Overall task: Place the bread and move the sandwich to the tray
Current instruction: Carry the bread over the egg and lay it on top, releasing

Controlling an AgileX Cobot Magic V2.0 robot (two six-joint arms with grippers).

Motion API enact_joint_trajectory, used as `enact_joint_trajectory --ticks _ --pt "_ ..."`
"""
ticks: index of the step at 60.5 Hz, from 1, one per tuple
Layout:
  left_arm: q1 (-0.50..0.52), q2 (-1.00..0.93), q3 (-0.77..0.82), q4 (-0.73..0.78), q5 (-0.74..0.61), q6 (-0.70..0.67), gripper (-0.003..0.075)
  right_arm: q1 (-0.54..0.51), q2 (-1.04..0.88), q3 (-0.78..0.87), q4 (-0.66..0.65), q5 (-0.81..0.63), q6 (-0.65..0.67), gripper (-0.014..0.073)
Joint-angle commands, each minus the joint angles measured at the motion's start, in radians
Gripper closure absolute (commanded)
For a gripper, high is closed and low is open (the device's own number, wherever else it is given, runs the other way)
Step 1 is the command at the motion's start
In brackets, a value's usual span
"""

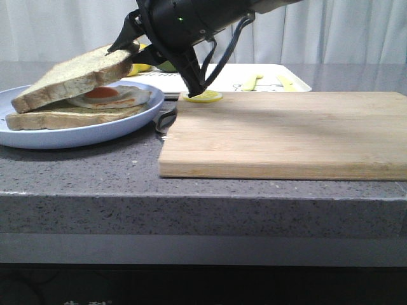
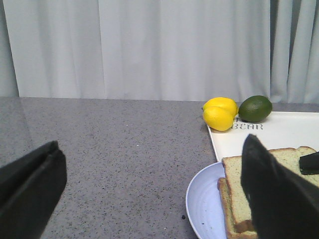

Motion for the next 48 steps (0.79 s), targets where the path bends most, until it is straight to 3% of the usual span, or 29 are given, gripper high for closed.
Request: enact_joint_trajectory --ticks 1,8,13,35,48 --pt "-0.008 0.014 -0.029 0.002 -0.086 0.0 0.0029 -0.002 -0.057 -0.038 0.013 0.023 -0.015 0.0487" --pt "-0.008 0.014 -0.029 0.002 -0.086 0.0 0.0029 -0.002 -0.057 -0.038 -0.015 0.029 -0.015 0.0334" --pt "-0.008 0.014 -0.029 0.002 -0.086 0.0 0.0029 -0.005 -0.057 -0.038 -0.034 0.041 -0.015 0.0272" --pt "-0.008 0.014 -0.029 0.002 -0.082 0.0 0.0029 -0.06 -0.125 0.02 -0.13 0.07 -0.015 0.0266" --pt "-0.008 0.014 -0.029 0.002 -0.079 0.0 0.0029 -0.102 -0.267 0.091 -0.364 0.068 -0.015 0.0266"
